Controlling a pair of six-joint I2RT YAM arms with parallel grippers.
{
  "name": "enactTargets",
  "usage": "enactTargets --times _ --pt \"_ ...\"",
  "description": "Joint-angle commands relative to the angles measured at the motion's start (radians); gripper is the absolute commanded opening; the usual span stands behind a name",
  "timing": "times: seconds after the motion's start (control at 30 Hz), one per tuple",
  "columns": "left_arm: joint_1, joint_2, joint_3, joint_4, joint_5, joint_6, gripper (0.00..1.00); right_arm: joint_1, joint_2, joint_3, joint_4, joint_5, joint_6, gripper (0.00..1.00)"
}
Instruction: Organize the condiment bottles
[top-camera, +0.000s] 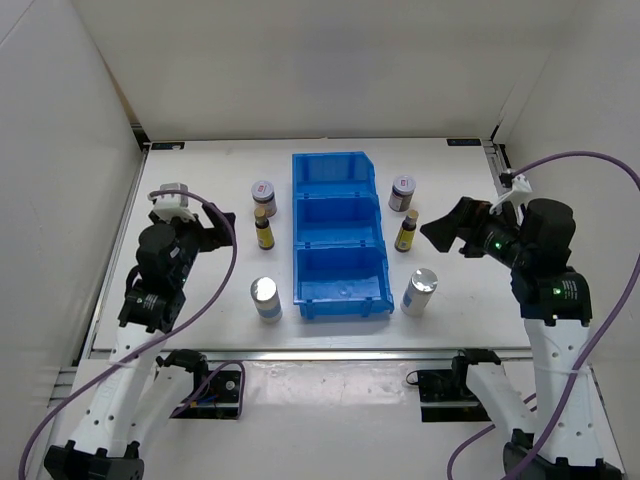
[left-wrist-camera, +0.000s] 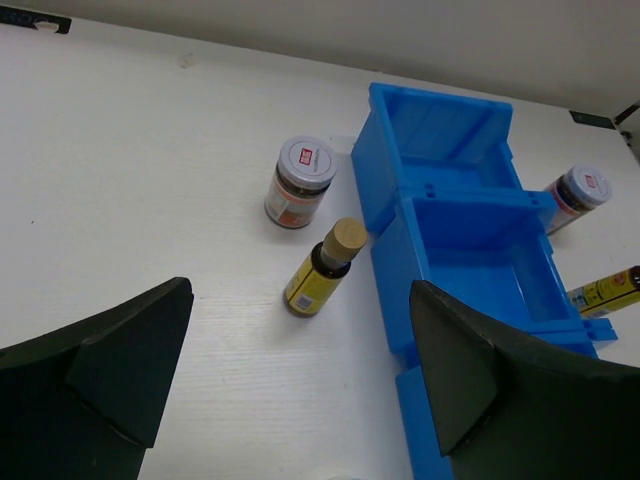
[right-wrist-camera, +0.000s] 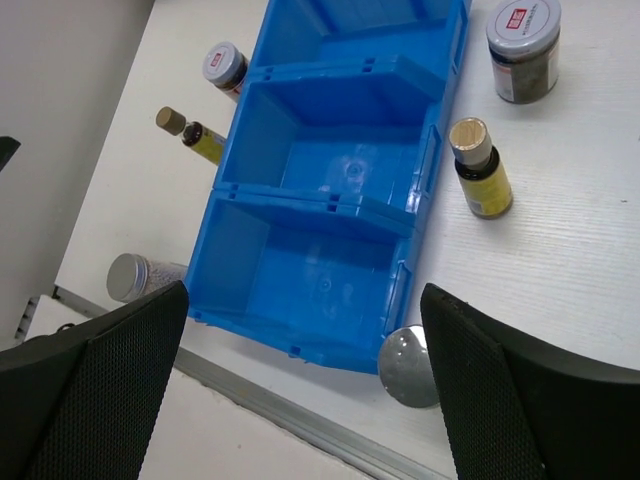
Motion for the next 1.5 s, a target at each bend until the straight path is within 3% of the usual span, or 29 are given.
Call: enactTargets --times 0.0,0.07,0.2,0.27,0.43,0.6,0.7,0.97,1.13,1.27,1.3,1.47 --pt "-0.002 -0.028 -0.013 0.075 0.046 0.006 1.00 0.011 -0.026 -0.032 -0.014 0.018 0.023 1.00" --pt "-0.002 -0.018 -0.023 0.098 0.100 0.006 1.00 0.011 -0.026 -0.068 -0.014 0.004 0.023 1.00" --pt "-0.002 0.021 -0.032 0.073 0.063 -0.114 1.00 0.020 0.012 -0.088 -0.064 0.010 0.053 1.00" --pt "-0.002 0.052 0.019 0.022 0.019 -0.138 1.00 0.059 0.012 -0.077 -0.120 0.089 0.043 1.00" --pt "-0.002 0.080 0.028 0.039 0.135 -0.099 1.00 0.091 0.001 -0.066 -0.232 0.361 0.022 1.00" --pt "-0.002 0.080 0.028 0.039 0.094 -0.099 1.00 0.109 0.053 -0.109 -0.255 0.430 -0.024 1.00" --pt "-0.002 0.089 0.028 0.019 0.060 -0.110 1.00 0.172 0.105 -0.109 -0.255 0.418 0.000 1.00" --pt "-0.002 0.089 0.028 0.010 0.011 -0.110 1.00 0.429 0.290 -0.131 -0.258 0.653 0.152 1.00" --pt "-0.002 0.089 0.028 0.000 0.002 -0.119 1.00 0.465 0.331 -0.149 -0.258 0.732 0.178 1.00" --pt "-0.002 0.089 0.028 0.000 -0.018 -0.119 1.00 0.465 0.369 -0.174 -0.247 0.742 0.188 0.94" --pt "-0.002 0.089 0.028 0.000 -0.018 -0.129 1.00 0.465 0.369 -0.186 -0.236 0.733 0.188 0.85" --pt "-0.002 0.089 0.028 -0.009 -0.038 -0.129 1.00 0.465 0.369 -0.207 -0.226 0.682 0.217 0.66"
